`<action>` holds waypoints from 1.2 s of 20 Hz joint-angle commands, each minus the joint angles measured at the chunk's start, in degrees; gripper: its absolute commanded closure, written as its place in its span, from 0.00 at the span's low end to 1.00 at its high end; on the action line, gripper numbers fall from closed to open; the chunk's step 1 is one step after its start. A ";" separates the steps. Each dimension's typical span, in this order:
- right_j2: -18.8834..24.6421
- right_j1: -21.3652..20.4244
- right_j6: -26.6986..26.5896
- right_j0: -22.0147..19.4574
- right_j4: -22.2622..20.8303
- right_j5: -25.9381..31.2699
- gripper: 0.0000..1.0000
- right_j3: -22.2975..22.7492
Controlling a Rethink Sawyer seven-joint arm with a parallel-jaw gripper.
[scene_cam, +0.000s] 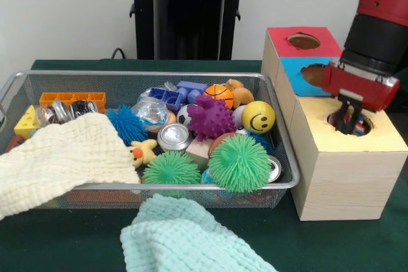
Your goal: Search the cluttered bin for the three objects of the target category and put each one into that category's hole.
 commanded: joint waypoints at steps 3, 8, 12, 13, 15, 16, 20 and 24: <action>-1.02 -9.39 -1.59 -4.61 -12.36 14.45 1.00 6.06; 2.63 -14.36 -2.97 -8.17 -15.49 16.43 1.00 6.66; 3.37 -14.97 0.60 -7.43 -16.40 18.52 1.00 4.76; 3.05 -14.58 1.89 -6.65 -16.55 18.66 1.00 4.08; 3.06 -14.00 3.94 -5.80 -16.65 19.03 1.00 3.35; 3.20 -13.75 4.68 -5.56 -16.59 19.04 1.00 3.16; 5.33 -13.63 5.24 -6.15 -16.43 17.59 1.00 3.99; 8.17 -13.42 5.07 -7.21 -15.75 13.84 1.00 6.15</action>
